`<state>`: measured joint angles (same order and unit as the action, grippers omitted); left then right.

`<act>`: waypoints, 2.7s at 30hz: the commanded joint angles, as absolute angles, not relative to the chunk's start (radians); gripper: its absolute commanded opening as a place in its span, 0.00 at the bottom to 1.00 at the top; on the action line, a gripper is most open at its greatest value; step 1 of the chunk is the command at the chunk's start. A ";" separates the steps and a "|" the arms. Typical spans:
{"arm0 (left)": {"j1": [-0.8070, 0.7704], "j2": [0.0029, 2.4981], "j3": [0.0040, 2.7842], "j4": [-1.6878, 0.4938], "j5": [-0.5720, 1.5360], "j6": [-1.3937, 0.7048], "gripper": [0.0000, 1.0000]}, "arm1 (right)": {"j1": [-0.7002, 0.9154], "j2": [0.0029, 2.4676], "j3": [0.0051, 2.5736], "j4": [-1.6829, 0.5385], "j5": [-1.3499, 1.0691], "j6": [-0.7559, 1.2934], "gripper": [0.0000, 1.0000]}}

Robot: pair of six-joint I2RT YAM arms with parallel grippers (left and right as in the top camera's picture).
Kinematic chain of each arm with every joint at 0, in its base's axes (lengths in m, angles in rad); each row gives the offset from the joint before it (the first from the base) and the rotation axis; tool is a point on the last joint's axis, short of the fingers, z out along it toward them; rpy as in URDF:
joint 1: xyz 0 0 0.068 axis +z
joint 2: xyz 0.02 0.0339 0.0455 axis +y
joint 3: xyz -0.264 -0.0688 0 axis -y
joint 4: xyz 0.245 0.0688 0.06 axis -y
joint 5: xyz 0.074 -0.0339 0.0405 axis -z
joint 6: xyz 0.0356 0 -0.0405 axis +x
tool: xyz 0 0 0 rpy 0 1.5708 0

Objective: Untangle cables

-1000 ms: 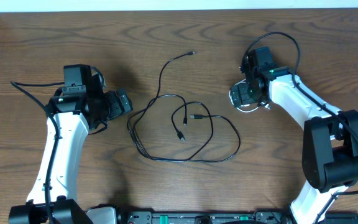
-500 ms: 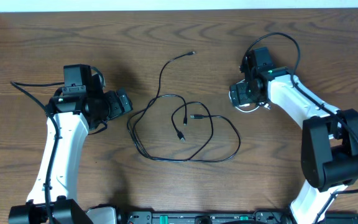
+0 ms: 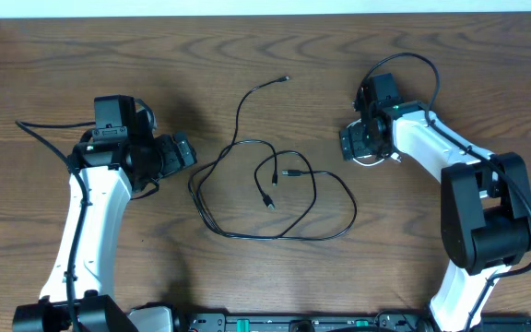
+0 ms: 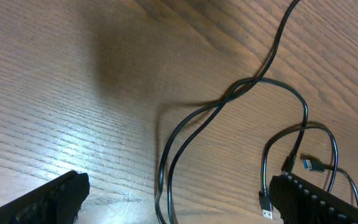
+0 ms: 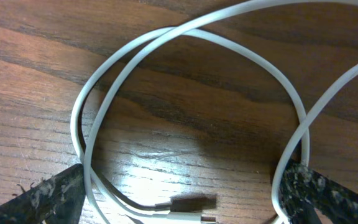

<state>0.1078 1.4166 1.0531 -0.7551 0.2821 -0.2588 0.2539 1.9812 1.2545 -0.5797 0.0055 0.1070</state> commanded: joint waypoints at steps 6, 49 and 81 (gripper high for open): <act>0.110 1.423 1.050 -0.757 0.275 -0.260 0.98 | 0.265 2.031 1.245 -0.587 0.002 0.126 0.19; 0.110 1.423 1.050 -0.757 0.275 -0.260 0.98 | -0.290 1.760 1.246 -0.641 0.131 0.011 0.01; 0.110 1.423 1.050 -0.757 0.275 -0.260 0.98 | -0.540 1.761 1.242 -0.648 -0.070 0.261 0.99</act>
